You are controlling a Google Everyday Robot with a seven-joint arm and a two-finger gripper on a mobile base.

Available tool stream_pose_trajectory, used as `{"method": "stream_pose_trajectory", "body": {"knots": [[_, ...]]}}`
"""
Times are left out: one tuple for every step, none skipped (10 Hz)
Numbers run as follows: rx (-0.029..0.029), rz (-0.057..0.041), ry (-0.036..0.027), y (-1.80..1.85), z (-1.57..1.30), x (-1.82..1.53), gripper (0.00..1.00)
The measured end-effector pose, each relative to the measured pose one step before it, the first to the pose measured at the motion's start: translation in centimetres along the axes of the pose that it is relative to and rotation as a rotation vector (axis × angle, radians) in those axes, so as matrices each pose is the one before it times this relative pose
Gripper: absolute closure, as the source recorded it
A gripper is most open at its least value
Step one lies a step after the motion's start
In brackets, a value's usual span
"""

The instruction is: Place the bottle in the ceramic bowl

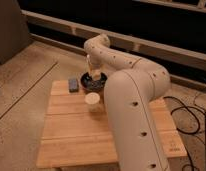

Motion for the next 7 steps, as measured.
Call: {"method": "stream_pose_trajectory", "body": {"knots": [[-0.01554,-0.00388,0.02316,-0.174,1.284,0.784,1.0],[-0.00697,-0.00198,0.01336,-0.084,0.703,0.375,1.0],[-0.00921,-0.0017,0.02424,-0.096,0.906,0.574,1.0],[-0.01241,-0.01221,0.03503,0.099,0.974,0.763,1.0],[-0.00323,-0.00523,0.00715,0.236,0.239,0.09,1.0],[-0.00052,-0.00024,-0.00081,0.053,-0.039,-0.044,0.95],[0.00096,0.00077,-0.00021,-0.095,-0.015,0.021,0.93]]}}
